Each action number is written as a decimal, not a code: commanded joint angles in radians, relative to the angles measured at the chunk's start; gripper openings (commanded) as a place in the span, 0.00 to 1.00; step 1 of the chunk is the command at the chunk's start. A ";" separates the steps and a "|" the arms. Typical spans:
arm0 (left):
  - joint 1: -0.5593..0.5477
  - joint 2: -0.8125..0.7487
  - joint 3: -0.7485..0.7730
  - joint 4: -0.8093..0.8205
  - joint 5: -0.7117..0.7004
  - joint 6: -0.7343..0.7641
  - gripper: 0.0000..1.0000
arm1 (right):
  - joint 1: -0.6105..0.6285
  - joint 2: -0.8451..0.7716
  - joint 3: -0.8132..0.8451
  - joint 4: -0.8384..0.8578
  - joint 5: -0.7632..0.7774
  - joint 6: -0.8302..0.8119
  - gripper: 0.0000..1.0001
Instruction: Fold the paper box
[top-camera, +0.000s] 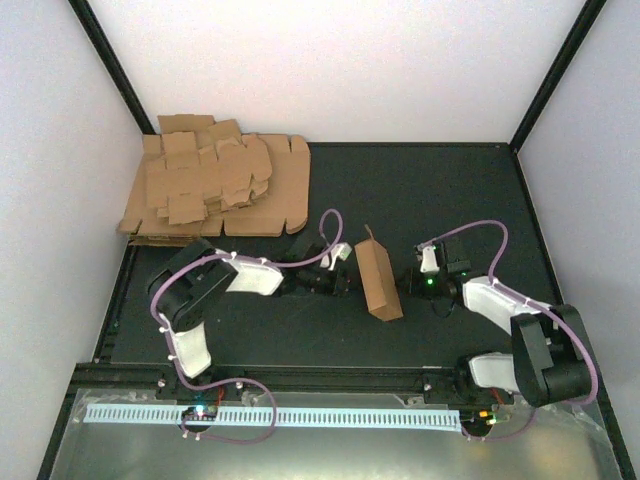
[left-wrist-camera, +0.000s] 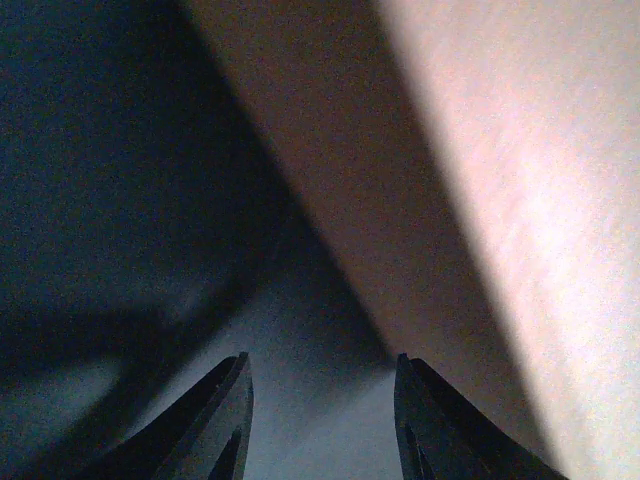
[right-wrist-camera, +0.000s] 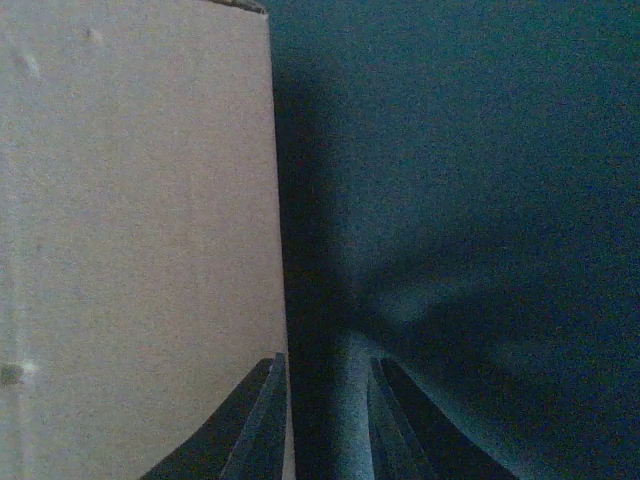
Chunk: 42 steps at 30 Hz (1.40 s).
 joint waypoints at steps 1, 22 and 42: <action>-0.014 0.063 0.127 0.030 0.061 -0.024 0.41 | -0.003 0.017 0.016 0.004 -0.027 -0.020 0.26; -0.038 -0.163 -0.066 -0.078 0.007 -0.004 0.41 | 0.109 0.249 0.266 -0.014 -0.222 -0.175 0.35; 0.016 -0.464 -0.181 -0.223 -0.155 0.057 0.52 | 0.147 0.323 0.530 -0.136 -0.001 -0.182 0.39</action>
